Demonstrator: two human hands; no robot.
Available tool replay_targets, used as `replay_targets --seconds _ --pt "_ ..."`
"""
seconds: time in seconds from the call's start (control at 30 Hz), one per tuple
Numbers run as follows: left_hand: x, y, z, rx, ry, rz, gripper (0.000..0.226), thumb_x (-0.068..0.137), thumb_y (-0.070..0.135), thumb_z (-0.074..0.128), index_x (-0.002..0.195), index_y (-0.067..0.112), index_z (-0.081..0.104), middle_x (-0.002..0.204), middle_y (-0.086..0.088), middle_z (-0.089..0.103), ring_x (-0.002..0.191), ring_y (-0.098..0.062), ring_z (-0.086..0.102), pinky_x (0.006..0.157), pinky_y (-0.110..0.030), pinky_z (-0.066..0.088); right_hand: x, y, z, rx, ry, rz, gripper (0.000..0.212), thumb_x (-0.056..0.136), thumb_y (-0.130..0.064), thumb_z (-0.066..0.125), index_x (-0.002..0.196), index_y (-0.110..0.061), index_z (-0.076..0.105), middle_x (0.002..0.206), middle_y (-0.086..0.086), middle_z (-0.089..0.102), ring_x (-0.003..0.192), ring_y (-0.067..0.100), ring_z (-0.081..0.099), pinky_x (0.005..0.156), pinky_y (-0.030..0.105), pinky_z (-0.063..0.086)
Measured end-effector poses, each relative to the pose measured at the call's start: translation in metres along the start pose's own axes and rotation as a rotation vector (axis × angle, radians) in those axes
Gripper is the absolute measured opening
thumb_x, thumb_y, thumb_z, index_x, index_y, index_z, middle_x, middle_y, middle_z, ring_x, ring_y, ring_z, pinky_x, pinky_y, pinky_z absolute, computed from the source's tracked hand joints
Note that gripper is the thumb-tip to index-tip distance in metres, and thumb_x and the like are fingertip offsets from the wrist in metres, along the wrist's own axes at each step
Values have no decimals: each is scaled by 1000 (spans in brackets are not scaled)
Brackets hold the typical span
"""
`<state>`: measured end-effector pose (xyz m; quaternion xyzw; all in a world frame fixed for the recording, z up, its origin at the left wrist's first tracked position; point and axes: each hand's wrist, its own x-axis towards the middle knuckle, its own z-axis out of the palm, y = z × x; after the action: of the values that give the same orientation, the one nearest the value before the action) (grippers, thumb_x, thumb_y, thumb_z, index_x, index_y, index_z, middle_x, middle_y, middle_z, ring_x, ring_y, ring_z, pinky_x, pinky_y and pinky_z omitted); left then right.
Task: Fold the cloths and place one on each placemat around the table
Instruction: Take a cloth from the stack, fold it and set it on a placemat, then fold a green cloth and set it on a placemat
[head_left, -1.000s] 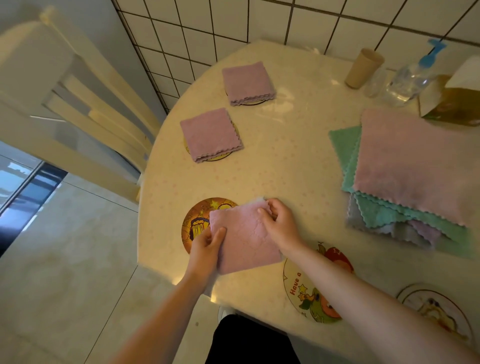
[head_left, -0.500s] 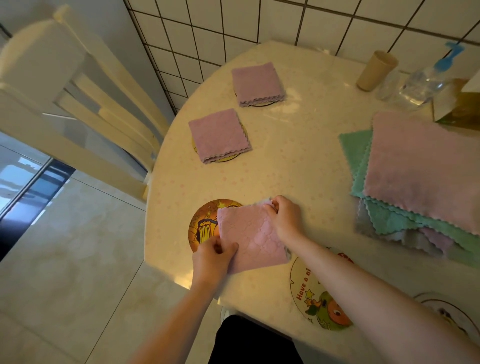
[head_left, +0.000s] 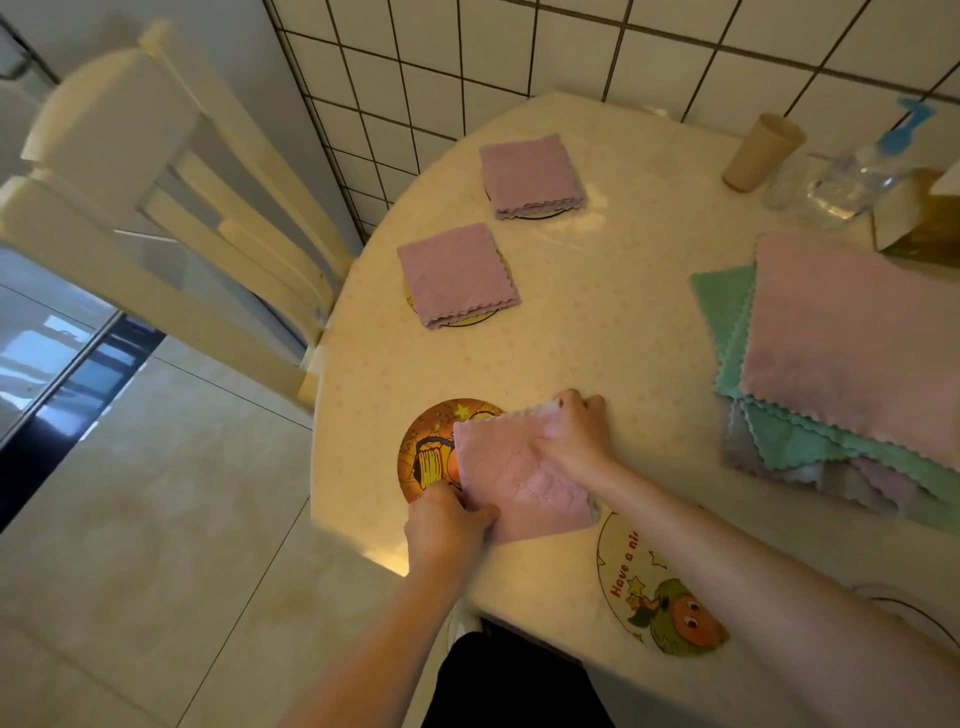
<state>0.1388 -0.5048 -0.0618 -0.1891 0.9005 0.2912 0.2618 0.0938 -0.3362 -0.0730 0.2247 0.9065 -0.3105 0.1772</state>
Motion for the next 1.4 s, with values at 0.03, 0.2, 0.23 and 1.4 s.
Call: replay_targets --seconds 0.03,0.2,0.23,1.4 --pt "3 0 0 -44 -41 -44 30 72 32 75 74 7 60 67 -3 59 61 -19 51 45 -27 31 2 -2 -2 62 -25 40 59 75 -22 74 124 -9 43 124 13 39 102 30 53 81 29 44" --pt "8 -1 -5 -319 -297 -130 34 56 30 79 76 3 71 71 -5 65 66 -20 57 56 -26 45 2 -2 -13 239 -109 107 43 76 -25 72 114 -13 53 110 0 59 105 24 59 83 33 50" --pt "8 -2 -8 -389 -329 -130 31 56 27 80 73 3 69 71 -5 63 65 -20 56 56 -25 43 1 0 -14 276 -103 105 41 78 -27 70 114 -13 55 111 -3 59 104 23 60 82 34 51" --pt "28 10 -18 593 -82 1041 44 85 38 45 124 21 58 129 0 55 122 -24 49 103 -36 44 -40 73 -57 427 117 81 10 93 -26 53 90 -20 61 91 -2 66 84 15 62 72 30 53"
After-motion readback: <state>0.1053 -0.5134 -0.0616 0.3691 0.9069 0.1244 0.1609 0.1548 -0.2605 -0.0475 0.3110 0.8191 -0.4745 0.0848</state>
